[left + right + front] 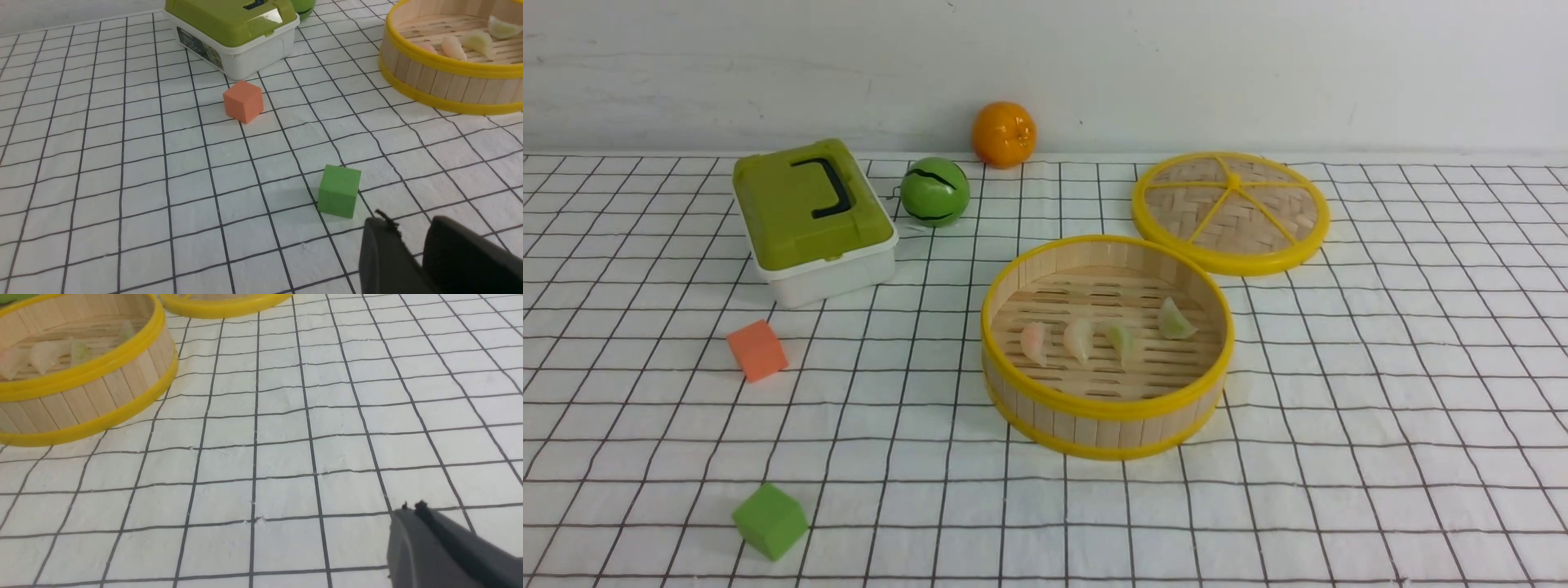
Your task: Put the dumplings into the steamer on the table with the white tablecloth.
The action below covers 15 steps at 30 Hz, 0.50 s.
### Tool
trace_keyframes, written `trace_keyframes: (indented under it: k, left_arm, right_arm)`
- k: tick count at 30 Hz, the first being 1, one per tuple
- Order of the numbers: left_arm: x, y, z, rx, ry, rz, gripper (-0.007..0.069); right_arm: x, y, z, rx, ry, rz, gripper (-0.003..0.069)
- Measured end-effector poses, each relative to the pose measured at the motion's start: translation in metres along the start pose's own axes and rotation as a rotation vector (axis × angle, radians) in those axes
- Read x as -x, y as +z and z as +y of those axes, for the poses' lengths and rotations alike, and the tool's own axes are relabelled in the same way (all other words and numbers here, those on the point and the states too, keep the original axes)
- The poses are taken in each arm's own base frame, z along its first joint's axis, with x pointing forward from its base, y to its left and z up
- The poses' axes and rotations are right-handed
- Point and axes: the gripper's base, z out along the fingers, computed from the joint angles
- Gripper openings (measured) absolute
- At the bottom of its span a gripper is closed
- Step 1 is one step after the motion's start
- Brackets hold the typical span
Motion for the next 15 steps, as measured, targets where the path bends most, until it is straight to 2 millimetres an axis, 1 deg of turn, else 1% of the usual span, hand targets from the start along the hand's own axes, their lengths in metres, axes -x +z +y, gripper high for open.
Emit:
trace_keyframes:
  k: [15]
  left_arm:
    - [0.0, 0.0, -0.0002, -0.002, -0.002, 0.0, 0.0164]
  right_arm:
    - [0.0, 0.0, 0.0, -0.001, 0.0, 0.0, -0.0015]
